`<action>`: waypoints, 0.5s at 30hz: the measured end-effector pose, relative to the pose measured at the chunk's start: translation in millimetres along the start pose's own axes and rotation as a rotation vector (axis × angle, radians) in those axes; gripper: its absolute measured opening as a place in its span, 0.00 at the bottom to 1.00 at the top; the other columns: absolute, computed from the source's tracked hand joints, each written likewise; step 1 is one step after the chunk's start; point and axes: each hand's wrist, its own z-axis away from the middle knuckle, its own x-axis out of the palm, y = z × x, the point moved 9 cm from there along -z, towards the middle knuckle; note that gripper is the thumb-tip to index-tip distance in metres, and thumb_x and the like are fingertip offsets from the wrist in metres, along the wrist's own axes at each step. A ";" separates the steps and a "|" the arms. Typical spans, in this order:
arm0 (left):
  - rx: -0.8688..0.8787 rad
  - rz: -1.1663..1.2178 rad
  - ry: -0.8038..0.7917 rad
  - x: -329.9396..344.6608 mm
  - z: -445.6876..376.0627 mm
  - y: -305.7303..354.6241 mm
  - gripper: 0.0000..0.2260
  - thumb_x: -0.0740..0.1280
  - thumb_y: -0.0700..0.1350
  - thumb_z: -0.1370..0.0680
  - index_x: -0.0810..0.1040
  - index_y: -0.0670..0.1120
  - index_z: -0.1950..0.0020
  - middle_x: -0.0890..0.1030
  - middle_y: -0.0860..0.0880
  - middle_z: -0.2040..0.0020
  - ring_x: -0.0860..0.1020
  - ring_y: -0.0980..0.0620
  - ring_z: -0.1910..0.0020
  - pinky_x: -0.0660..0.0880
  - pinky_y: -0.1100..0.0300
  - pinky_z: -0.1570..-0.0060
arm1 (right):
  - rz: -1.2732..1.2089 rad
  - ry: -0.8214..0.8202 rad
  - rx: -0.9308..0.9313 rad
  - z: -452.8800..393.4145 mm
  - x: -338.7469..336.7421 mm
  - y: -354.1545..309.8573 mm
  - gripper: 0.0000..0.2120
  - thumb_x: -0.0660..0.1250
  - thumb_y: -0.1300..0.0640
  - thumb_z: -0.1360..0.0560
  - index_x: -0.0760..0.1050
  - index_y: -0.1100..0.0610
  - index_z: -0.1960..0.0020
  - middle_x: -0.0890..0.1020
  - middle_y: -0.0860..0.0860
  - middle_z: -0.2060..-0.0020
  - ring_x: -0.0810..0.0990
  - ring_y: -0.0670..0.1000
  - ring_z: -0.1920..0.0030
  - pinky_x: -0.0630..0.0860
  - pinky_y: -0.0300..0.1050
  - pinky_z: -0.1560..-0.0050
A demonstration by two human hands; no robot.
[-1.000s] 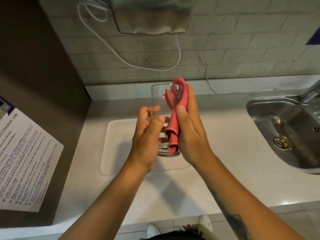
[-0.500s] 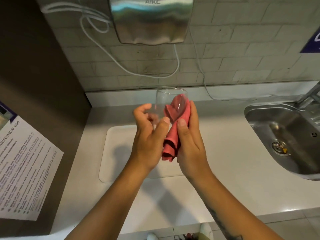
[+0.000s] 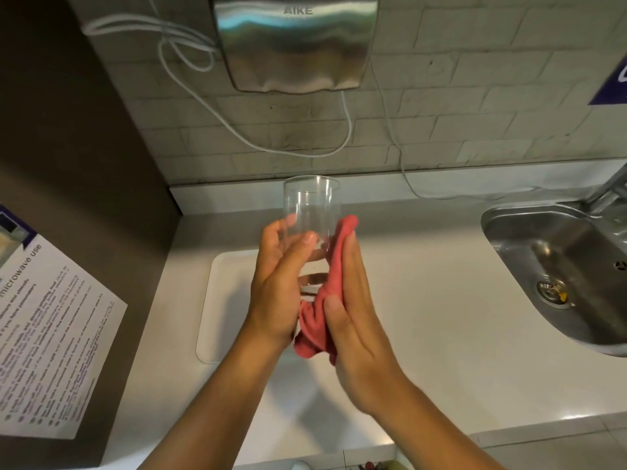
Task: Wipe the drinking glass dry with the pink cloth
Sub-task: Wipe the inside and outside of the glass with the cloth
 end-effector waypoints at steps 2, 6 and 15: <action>0.009 -0.003 -0.037 2.6 1.4 1.4 0.21 0.69 0.55 0.21 0.73 0.57 0.29 0.86 0.49 0.37 0.87 0.48 0.40 0.86 0.50 0.46 | 0.014 0.011 -0.015 -0.9 -1.9 -1.6 0.33 0.51 0.53 0.11 0.37 0.49 0.11 0.43 0.39 0.11 0.51 0.50 0.10 0.54 0.60 0.12; 0.013 -0.002 -0.092 12.4 11.9 -8.3 0.25 0.71 0.56 0.22 0.72 0.54 0.27 0.86 0.44 0.39 0.86 0.42 0.39 0.84 0.50 0.46 | -0.108 0.091 0.052 -44.8 -31.6 -10.0 0.28 0.49 0.58 0.09 0.46 0.54 0.11 0.58 0.39 0.15 0.67 0.26 0.23 0.67 0.25 0.27; 0.120 -0.061 -0.084 1.3 0.6 5.8 0.22 0.68 0.59 0.23 0.71 0.59 0.29 0.85 0.49 0.39 0.87 0.49 0.41 0.84 0.51 0.48 | -0.024 0.057 -0.013 -10.5 -2.3 -4.4 0.32 0.52 0.57 0.11 0.42 0.50 0.11 0.53 0.36 0.13 0.55 0.39 0.13 0.59 0.39 0.15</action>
